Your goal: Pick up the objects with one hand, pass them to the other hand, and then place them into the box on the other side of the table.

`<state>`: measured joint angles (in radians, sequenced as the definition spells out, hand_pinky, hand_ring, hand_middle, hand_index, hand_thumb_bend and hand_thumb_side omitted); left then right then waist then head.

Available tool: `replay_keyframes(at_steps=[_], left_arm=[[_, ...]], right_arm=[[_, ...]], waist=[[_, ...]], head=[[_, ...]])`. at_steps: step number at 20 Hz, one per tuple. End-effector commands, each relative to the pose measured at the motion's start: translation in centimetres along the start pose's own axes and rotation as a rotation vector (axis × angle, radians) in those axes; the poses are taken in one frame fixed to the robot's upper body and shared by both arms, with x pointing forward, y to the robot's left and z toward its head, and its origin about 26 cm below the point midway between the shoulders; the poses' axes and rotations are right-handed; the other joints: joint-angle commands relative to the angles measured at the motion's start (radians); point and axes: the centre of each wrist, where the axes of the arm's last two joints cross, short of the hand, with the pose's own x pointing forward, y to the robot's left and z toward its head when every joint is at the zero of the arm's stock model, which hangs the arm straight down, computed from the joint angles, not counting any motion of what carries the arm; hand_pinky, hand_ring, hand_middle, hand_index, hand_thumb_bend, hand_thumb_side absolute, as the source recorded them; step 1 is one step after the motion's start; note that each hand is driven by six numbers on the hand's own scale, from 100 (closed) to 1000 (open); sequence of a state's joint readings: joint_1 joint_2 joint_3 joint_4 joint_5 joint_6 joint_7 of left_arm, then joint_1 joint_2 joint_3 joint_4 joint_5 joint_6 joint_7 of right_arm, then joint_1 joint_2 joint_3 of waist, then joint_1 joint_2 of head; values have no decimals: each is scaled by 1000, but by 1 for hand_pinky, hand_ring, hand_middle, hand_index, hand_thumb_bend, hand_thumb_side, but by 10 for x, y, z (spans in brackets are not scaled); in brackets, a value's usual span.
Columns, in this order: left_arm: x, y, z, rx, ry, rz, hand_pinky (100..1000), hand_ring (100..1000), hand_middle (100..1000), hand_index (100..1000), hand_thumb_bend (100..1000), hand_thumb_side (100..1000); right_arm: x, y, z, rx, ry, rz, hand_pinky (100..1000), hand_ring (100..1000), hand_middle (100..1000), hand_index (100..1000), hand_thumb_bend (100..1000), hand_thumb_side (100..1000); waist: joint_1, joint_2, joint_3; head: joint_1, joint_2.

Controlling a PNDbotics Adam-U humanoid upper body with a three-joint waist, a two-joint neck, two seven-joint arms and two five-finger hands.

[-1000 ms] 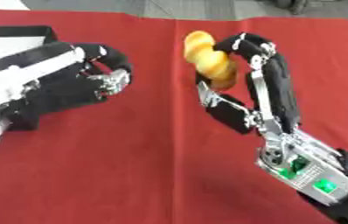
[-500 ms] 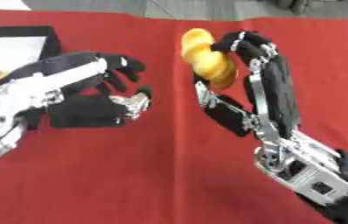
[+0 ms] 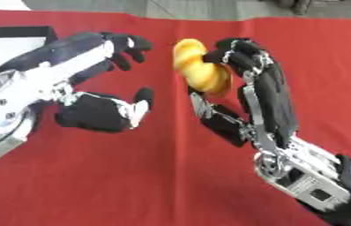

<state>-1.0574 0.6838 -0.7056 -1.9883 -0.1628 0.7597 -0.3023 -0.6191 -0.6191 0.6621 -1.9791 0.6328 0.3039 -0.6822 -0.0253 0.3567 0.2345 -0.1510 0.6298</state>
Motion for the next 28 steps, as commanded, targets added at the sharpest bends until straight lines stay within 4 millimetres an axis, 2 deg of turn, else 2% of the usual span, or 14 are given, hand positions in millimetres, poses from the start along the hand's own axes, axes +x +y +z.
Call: replay_keyframes(at_steps=[1, 7, 9, 14, 20, 24, 28], left_arm=[[6, 7, 3, 47, -16, -34, 873, 822, 817, 964, 120, 327], [11, 5, 1, 14, -15, -43, 876, 824, 818, 962, 153, 407], [13, 4, 0, -2, -24, -49, 880, 826, 818, 960, 183, 466], [14, 3, 0, -35, -37, -76, 887, 831, 822, 960, 238, 543], [16, 4, 0, -11, -35, -106, 897, 836, 823, 973, 283, 520], [17, 4, -1, 46, -30, -137, 927, 856, 840, 987, 328, 457], [17, 2, -1, 51, -30, -150, 916, 848, 828, 983, 301, 508]], right_arm=[[4, -5, -5, -27, -65, -1, 731, 696, 459, 548, 135, 100], [5, -4, -5, -42, -134, 21, 750, 691, 467, 557, 134, 100], [5, -4, -5, -43, -157, 29, 756, 690, 469, 559, 135, 100], [4, -5, -5, -46, -219, 57, 777, 685, 477, 568, 136, 100], [3, -5, -4, -50, -271, 71, 787, 681, 480, 572, 140, 100], [3, -5, -3, -59, -298, 77, 796, 678, 484, 576, 142, 100], [3, -4, -2, -65, -328, 87, 804, 676, 487, 579, 144, 100]], waist=[[3, -27, 0], [2, -27, 1], [2, -27, 1], [3, -26, 1], [3, -25, 1], [2, -23, -1], [2, -22, -1]], head=[[3, -11], [8, -12], [9, -14], [15, -16], [30, -23], [36, -26], [38, -25]])
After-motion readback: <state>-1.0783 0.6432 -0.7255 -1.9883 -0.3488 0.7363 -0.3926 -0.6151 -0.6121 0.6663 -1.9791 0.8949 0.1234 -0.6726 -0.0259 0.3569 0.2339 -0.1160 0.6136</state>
